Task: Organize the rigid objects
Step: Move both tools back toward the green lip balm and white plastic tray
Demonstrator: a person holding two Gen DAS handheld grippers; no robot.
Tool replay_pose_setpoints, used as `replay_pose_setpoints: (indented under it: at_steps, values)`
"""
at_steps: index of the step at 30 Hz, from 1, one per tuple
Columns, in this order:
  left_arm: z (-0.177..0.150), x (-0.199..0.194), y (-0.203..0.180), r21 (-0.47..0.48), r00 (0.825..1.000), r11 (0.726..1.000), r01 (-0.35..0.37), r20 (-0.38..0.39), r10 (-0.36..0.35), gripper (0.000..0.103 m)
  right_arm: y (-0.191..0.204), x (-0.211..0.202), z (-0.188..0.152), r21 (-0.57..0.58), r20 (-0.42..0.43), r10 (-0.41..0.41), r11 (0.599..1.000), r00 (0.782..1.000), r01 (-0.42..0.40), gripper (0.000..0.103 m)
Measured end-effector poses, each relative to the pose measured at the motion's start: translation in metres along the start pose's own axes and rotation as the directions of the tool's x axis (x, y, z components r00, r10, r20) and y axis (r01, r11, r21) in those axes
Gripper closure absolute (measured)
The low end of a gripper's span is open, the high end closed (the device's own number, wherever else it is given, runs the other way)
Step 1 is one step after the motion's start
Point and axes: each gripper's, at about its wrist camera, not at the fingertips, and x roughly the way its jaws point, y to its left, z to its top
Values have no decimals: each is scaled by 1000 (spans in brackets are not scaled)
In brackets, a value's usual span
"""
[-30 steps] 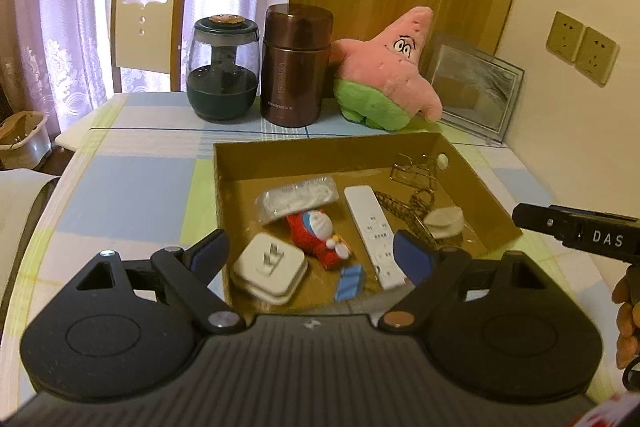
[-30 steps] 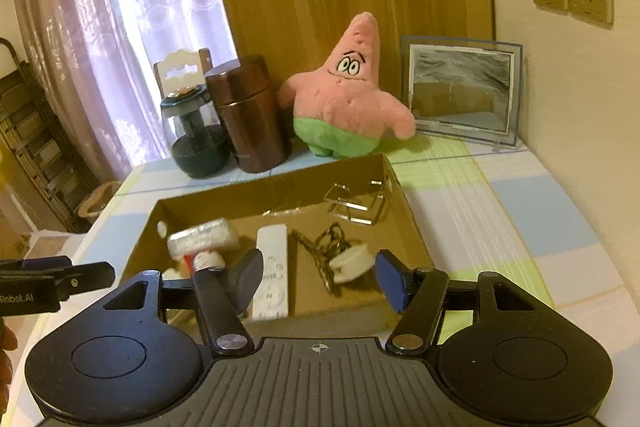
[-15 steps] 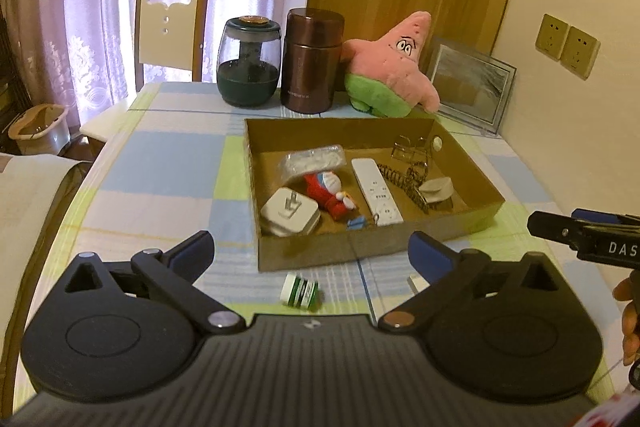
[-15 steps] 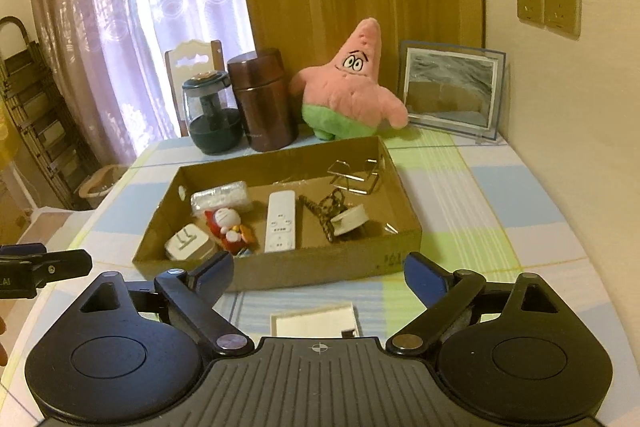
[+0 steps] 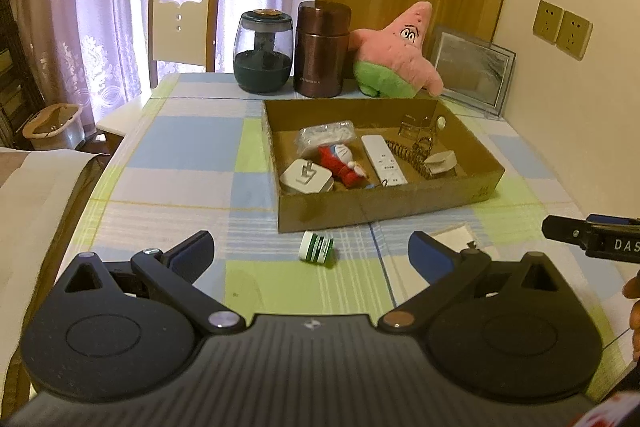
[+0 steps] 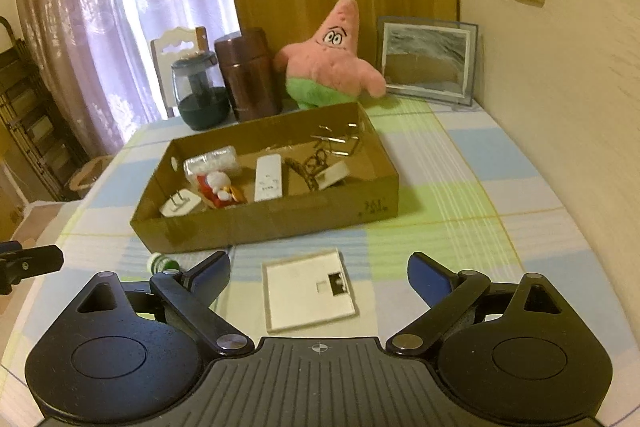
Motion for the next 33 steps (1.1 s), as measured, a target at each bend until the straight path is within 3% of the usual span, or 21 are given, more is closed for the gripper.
replay_pose_setpoints:
  at_steps: [14,33]
  values:
    - [-24,4,-3,29,999,1000,-11,-37,12,1,-4,-2,-25,18,-32,2,1000,999,-1,10]
    - [-34,41,-4,72,998,997,19,-66,-14,1,1,37,-40,-23,-63,9,1000,998,-11,9]
